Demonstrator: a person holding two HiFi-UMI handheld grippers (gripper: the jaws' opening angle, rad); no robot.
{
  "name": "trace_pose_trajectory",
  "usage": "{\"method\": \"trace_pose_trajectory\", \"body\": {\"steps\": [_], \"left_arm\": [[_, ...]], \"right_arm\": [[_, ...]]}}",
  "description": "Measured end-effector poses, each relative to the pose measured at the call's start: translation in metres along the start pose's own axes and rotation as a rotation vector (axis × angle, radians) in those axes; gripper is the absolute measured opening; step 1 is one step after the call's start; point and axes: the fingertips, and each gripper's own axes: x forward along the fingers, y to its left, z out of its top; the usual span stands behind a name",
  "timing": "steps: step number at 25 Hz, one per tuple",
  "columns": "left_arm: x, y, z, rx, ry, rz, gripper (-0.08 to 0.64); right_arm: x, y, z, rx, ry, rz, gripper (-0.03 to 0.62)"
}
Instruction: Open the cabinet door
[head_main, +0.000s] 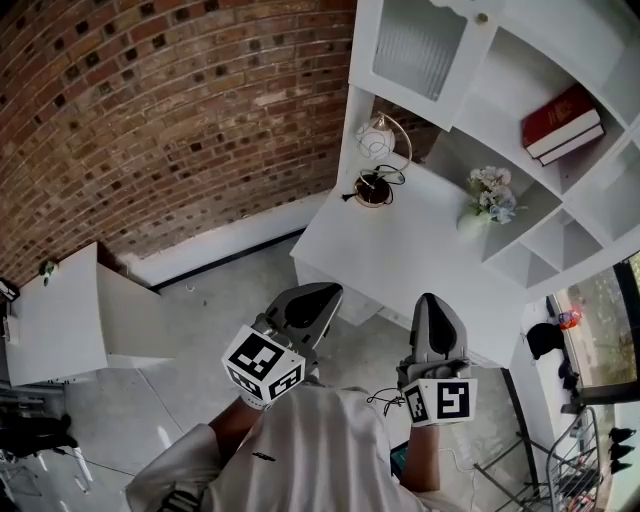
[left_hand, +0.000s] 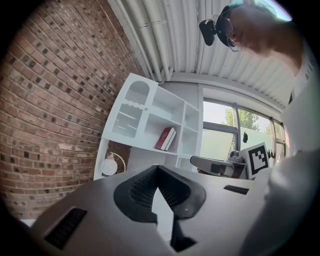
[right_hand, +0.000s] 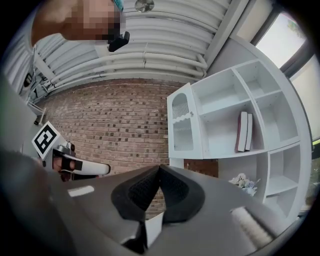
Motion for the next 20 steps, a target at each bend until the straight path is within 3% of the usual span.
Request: {"method": "trace_pose_trajectory", "body": {"steps": [10,20], "left_arm": [[0.003,0.037,-0.002,-0.041,0.008,-0.007,0.009],[0.031,0.053,-0.002,-0.034,0.021,0.0,0.009]], "right_arm": [[0.034,0.012,-0.014,-0.006,0.043,-0.004,0.012],[0.06,-0.013,-0.021,0.006,0.046,-0.008,0.012]]}}
